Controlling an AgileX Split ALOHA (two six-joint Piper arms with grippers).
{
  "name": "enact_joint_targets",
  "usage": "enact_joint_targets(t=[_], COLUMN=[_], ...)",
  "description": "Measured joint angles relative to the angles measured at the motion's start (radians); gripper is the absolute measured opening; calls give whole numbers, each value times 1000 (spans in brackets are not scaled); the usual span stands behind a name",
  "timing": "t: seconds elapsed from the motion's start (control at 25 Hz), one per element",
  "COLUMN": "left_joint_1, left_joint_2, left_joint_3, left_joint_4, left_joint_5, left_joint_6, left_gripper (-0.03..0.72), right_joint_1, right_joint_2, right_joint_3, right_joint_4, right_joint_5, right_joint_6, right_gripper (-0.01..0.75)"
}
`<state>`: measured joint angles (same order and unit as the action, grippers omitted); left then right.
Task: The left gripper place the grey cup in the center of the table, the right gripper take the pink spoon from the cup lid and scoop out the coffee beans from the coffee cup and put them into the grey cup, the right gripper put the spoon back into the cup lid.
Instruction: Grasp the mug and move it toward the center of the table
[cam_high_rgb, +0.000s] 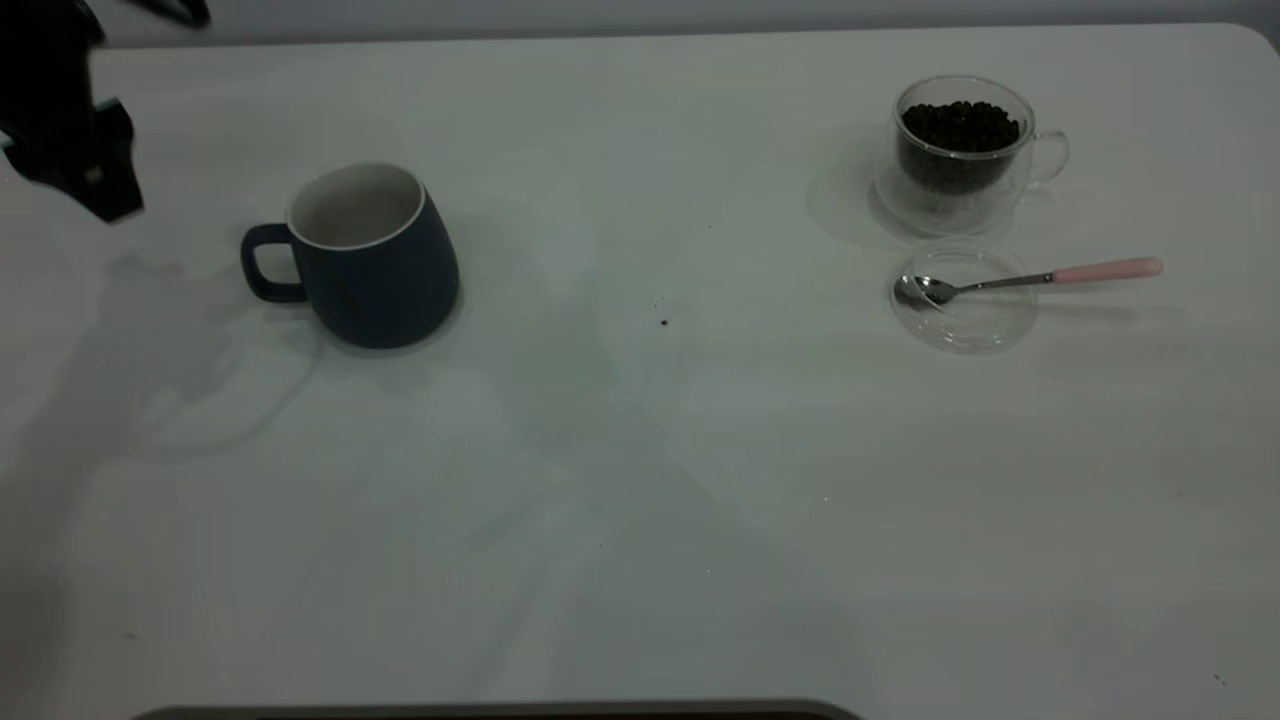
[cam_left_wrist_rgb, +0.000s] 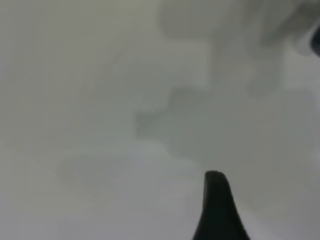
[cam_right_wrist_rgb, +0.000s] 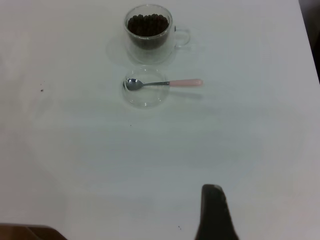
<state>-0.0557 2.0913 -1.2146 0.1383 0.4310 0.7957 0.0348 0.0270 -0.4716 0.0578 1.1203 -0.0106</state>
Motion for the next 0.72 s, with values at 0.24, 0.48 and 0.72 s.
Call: enact_joint_targets(t=[0.24,0.48,0.72], left_joint_1=[-11,-30,-77], left_joint_2=[79,120,154], left_joint_3=[-2,-27,-81], left_joint_4=[0,-52,-203], left_joint_5=[-32,-88,-42], left_joint_6=[150,266,433], left_gripper=[567,567,567], right_joint_1=[0,0,0], right_joint_2=[0,0,0], right_joint_3=[0,0,0], right_joint_4=[0,1,1], right_joint_5=[0,0,0], right_joint_6=[0,0,0], right_gripper=[557,557,557])
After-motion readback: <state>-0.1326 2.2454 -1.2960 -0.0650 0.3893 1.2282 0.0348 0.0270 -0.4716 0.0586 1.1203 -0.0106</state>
